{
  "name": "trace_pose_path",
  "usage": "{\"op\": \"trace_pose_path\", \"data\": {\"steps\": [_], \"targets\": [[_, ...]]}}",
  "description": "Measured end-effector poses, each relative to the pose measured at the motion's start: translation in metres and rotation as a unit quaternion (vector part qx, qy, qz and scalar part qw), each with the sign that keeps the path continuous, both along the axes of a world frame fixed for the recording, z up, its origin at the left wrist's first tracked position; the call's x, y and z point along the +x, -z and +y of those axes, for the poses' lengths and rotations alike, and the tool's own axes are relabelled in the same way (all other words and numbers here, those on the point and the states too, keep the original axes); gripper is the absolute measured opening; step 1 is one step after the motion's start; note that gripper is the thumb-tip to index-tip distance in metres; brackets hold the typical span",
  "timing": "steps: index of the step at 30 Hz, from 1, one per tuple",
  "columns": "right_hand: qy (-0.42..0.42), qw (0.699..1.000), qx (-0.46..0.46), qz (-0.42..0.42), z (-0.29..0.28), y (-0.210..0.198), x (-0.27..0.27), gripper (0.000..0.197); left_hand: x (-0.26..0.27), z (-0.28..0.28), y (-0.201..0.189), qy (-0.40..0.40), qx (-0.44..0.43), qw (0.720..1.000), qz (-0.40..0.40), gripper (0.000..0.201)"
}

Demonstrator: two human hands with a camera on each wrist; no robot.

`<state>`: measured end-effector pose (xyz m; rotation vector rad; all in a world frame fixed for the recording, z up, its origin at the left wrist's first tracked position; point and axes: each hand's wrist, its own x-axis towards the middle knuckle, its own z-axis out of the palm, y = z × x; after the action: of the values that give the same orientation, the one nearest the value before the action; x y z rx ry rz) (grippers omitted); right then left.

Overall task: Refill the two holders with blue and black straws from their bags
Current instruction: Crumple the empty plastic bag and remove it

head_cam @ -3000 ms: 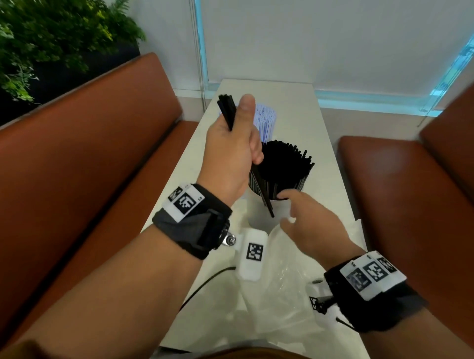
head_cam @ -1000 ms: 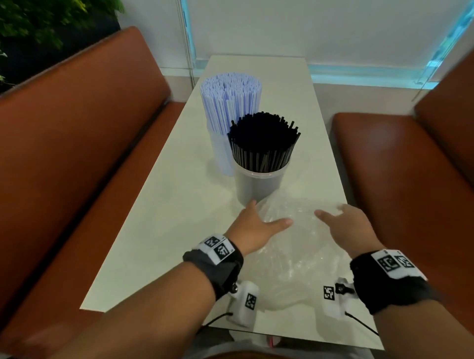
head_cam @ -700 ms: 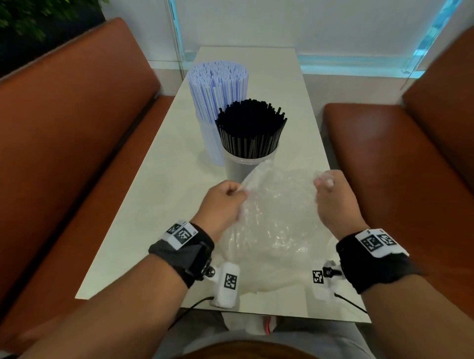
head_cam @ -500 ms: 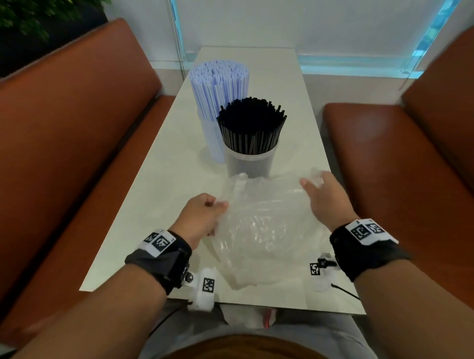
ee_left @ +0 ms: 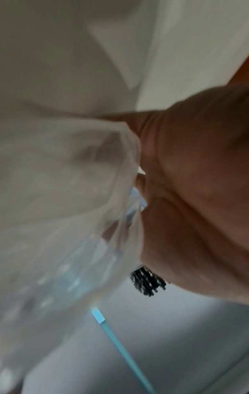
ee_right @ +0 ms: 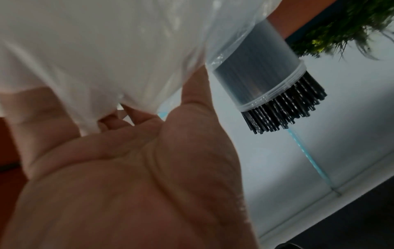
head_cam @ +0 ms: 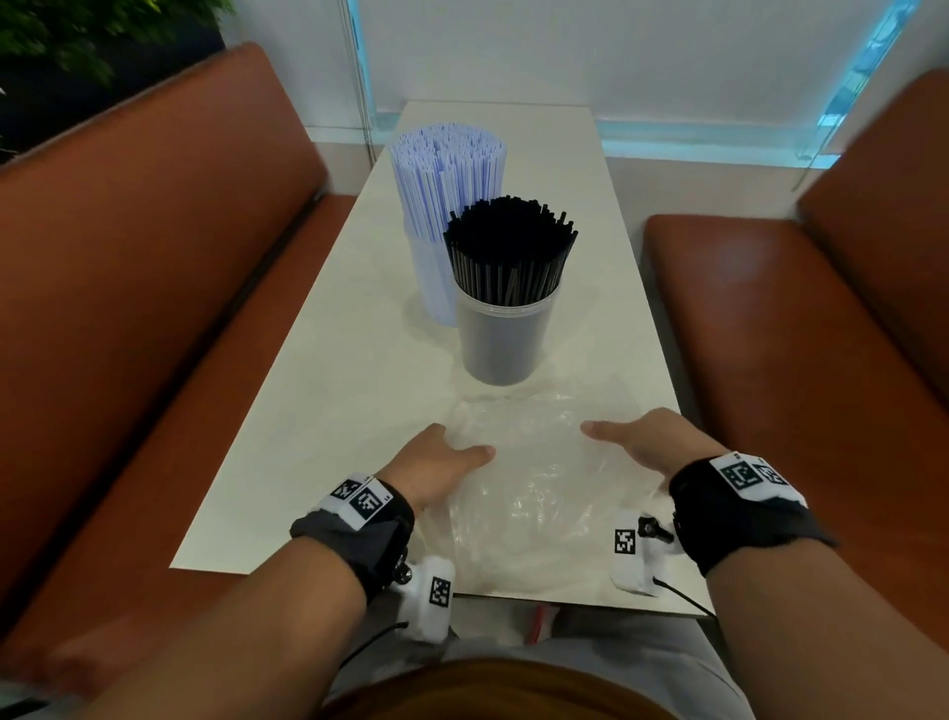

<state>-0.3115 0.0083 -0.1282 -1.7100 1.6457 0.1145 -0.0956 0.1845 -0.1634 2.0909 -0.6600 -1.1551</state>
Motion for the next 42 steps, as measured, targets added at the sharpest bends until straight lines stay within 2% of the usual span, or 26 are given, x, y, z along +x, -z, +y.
{"op": "trace_pose_path", "data": {"steps": [2,4,5,7,9,11,14,16,18,20,23,25,26,28,29,30,33,34,35,37,39,42], "targets": [[0.008,0.999,0.032,-0.037,0.000,0.004,0.000,0.060,-0.001,-0.002,0.002,-0.076,-0.075,0.992,0.063,0.084],[0.067,0.982,0.079,-0.159,-0.001,0.011,-0.001,0.044,0.003,0.000,0.001,-0.159,-0.120,0.974,0.107,0.094],[0.101,0.964,0.092,-0.228,0.000,0.015,-0.001,0.037,0.007,0.001,0.000,-0.178,-0.121,0.968,0.129,0.090],[0.153,0.925,0.103,-0.333,0.001,0.019,-0.001,0.034,0.013,0.006,-0.003,-0.163,-0.095,0.966,0.175,0.068],[0.156,0.902,0.115,-0.386,0.003,0.021,0.001,0.031,0.019,0.010,-0.010,-0.118,-0.068,0.966,0.218,0.051],[0.137,0.889,0.131,-0.416,0.004,0.017,0.003,0.029,0.025,0.011,-0.017,-0.060,-0.048,0.966,0.247,0.048],[0.110,0.874,0.141,-0.452,0.001,0.014,0.002,0.029,0.034,0.011,-0.024,0.007,-0.049,0.968,0.245,0.048],[0.070,0.873,0.150,-0.459,-0.001,0.012,-0.003,0.032,0.040,0.009,-0.025,0.017,-0.109,0.965,0.238,0.040],[0.028,0.871,0.158,-0.464,0.000,0.009,-0.004,0.037,0.045,0.008,-0.029,0.009,-0.187,0.952,0.243,0.044],[0.022,0.866,0.130,-0.483,0.004,0.008,-0.002,0.039,0.046,0.003,-0.032,-0.001,-0.235,0.940,0.248,0.046],[0.013,0.859,0.111,-0.499,0.013,0.009,0.006,0.045,0.048,-0.003,-0.035,-0.036,-0.258,0.936,0.236,0.044],[-0.007,0.845,0.168,-0.508,0.018,0.005,0.007,0.049,0.056,-0.004,-0.039,-0.074,-0.258,0.939,0.217,0.045],[-0.019,0.831,0.213,-0.513,0.022,0.000,0.007,0.056,0.061,-0.003,-0.041,-0.082,-0.252,0.942,0.205,0.042],[0.002,0.798,0.292,-0.528,0.026,-0.008,0.008,0.090,0.070,-0.002,-0.048,-0.088,-0.234,0.945,0.210,0.037],[0.026,0.789,0.314,-0.527,0.025,-0.011,0.012,0.101,0.073,0.000,-0.052,-0.084,-0.229,0.945,0.218,0.036],[0.043,0.792,0.315,-0.521,0.026,-0.015,0.018,0.100,0.076,0.001,-0.056,-0.059,-0.229,0.945,0.227,0.033],[-0.021,0.860,0.262,-0.437,0.036,-0.019,0.040,0.077,0.073,0.003,-0.073,0.098,-0.223,0.927,0.287,0.026],[-0.066,0.862,0.275,-0.420,0.043,-0.021,0.046,0.069,0.070,0.001,-0.077,0.124,-0.210,0.921,0.303,0.024],[-0.119,0.851,0.302,-0.412,0.051,-0.019,0.051,0.062,0.066,-0.003,-0.081,0.132,-0.204,0.920,0.308,0.025],[-0.178,0.829,0.345,-0.402,0.065,-0.016,0.058,0.065,0.061,-0.011,-0.083,0.125,-0.206,0.926,0.289,0.034],[-0.177,0.828,0.353,-0.398,0.071,-0.018,0.061,0.074,0.055,-0.018,-0.084,0.106,-0.222,0.938,0.243,0.025],[-0.171,0.836,0.325,-0.407,0.069,-0.018,0.066,0.051,0.048,-0.021,-0.081,0.080,-0.243,0.945,0.203,0.026]]}}
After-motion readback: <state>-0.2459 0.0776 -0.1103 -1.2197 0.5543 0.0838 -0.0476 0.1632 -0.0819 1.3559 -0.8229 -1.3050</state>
